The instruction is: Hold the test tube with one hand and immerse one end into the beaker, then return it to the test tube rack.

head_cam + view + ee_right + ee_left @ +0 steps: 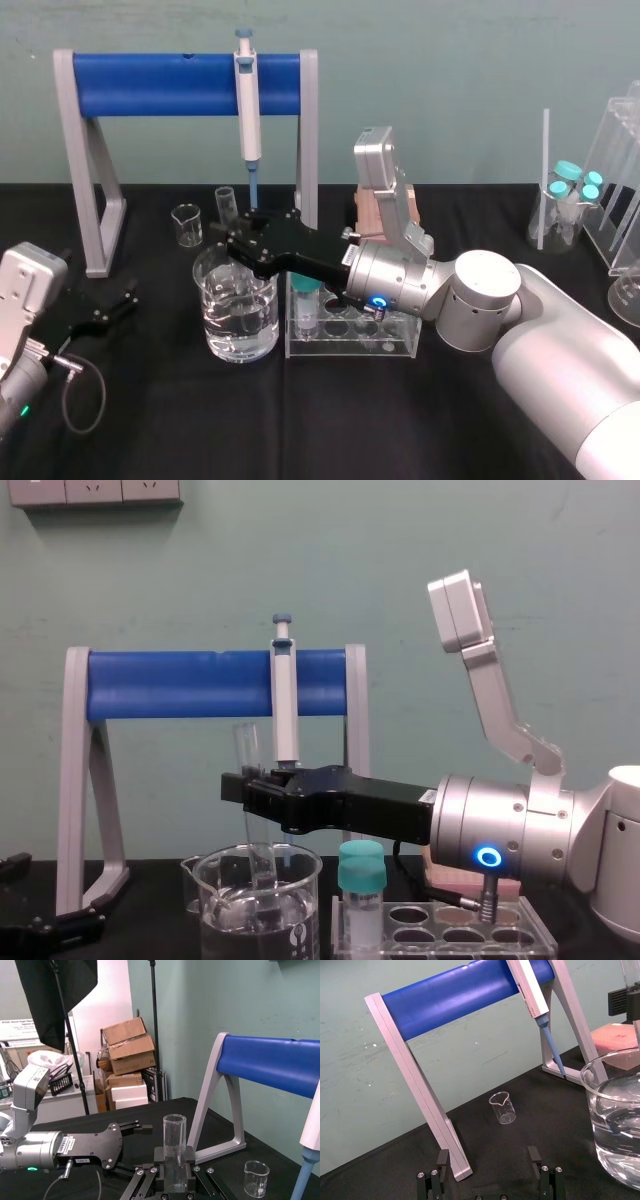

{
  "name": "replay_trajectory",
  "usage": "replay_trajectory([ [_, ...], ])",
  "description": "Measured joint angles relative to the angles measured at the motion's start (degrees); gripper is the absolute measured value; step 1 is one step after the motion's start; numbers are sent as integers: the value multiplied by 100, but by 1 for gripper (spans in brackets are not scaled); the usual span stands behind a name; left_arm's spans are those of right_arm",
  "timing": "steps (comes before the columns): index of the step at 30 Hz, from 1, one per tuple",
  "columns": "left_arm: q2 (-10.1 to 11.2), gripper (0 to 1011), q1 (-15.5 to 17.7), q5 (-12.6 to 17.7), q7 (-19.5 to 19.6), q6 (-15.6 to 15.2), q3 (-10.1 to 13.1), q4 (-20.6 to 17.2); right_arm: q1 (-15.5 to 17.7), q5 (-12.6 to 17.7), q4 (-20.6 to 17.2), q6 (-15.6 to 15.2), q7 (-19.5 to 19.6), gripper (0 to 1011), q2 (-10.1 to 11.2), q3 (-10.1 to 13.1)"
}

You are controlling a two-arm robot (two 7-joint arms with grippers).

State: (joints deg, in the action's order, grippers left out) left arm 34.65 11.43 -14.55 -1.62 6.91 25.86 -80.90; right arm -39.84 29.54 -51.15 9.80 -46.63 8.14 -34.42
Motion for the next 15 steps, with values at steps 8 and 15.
replay_trajectory([
  [8, 0, 1000, 0, 0, 0, 0, 0, 0, 14, -9, -19, -22, 5, 225, 5, 15],
  [15, 0, 1000, 0, 0, 0, 0, 0, 0, 22, -13, -12, -18, 7, 225, -2, 26],
])
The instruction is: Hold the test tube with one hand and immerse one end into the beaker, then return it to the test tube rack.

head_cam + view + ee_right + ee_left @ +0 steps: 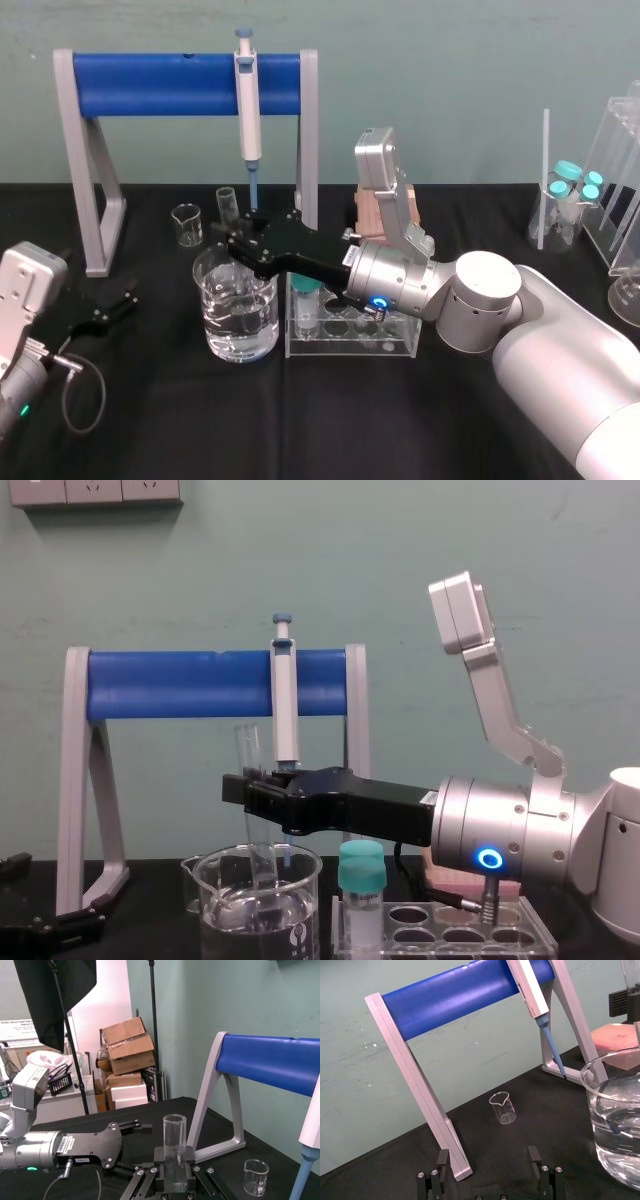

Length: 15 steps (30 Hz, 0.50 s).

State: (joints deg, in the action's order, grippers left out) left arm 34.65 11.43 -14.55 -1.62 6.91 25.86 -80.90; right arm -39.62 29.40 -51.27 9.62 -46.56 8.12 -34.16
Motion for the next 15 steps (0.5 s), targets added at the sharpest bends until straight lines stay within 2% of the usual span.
replay_trajectory([
  [15, 0, 1000, 0, 0, 0, 0, 0, 0, 11, 3, -22, -5, -5, 225, 20, 15],
])
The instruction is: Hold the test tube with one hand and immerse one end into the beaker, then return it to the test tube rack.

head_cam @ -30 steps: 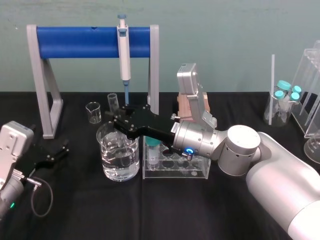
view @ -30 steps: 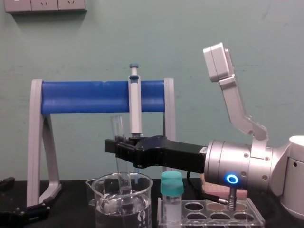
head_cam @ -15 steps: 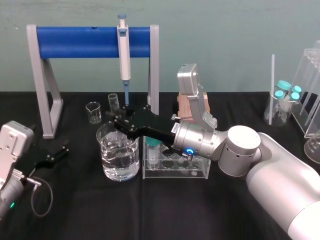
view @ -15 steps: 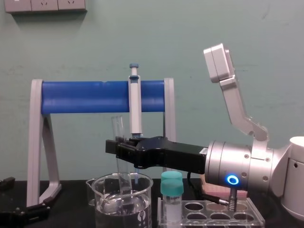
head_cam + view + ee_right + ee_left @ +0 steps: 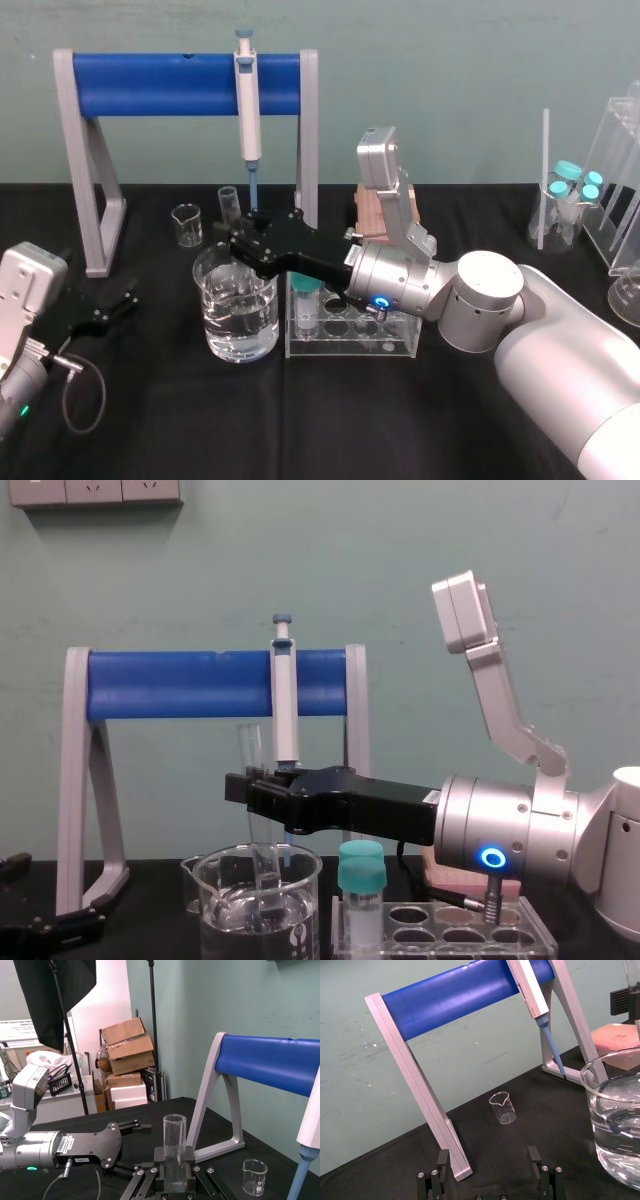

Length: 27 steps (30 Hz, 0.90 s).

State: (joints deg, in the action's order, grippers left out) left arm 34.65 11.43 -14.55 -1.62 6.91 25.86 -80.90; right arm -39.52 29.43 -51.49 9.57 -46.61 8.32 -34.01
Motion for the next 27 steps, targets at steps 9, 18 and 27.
replay_trajectory([
  [9, 0, 1000, 0, 0, 0, 0, 0, 0, -7, 6, 1, 0, -21, 225, 0, 0],
  [18, 0, 1000, 0, 0, 0, 0, 0, 0, -13, 16, 6, -4, -29, 225, -3, -3],
  [27, 0, 1000, 0, 0, 0, 0, 0, 0, -16, 22, 5, -4, -32, 225, -13, 0],
])
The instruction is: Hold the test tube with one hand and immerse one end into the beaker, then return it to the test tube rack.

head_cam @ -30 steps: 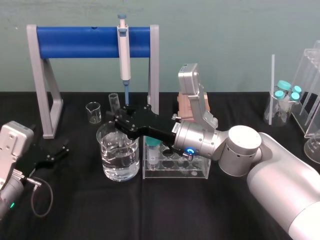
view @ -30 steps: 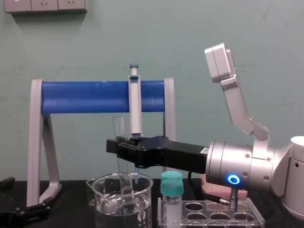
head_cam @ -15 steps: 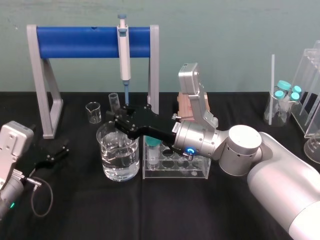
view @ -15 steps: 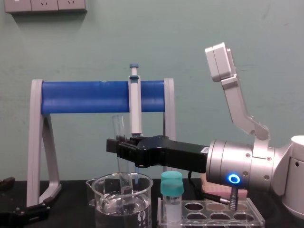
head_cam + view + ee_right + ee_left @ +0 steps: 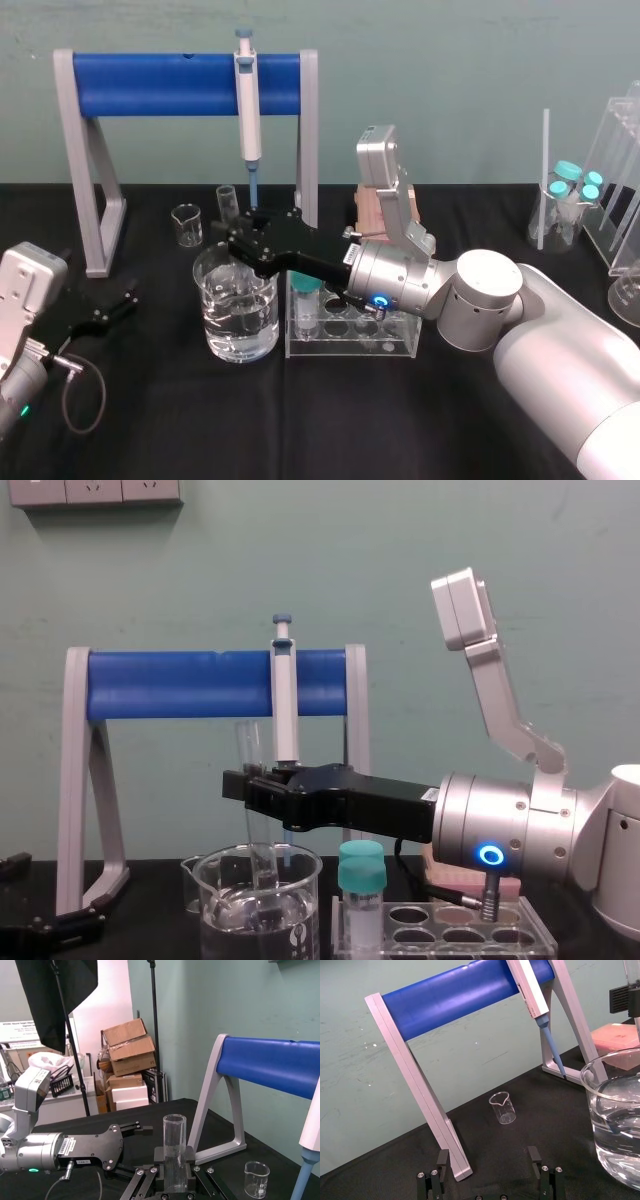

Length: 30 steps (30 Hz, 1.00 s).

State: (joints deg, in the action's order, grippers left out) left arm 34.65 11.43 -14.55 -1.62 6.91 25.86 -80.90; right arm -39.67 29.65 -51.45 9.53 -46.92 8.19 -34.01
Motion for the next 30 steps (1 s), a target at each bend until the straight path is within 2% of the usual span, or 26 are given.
replay_trajectory([
  [30, 0, 1000, 0, 0, 0, 0, 0, 0, -17, 27, 10, 22, -30, 224, 4, 15],
])
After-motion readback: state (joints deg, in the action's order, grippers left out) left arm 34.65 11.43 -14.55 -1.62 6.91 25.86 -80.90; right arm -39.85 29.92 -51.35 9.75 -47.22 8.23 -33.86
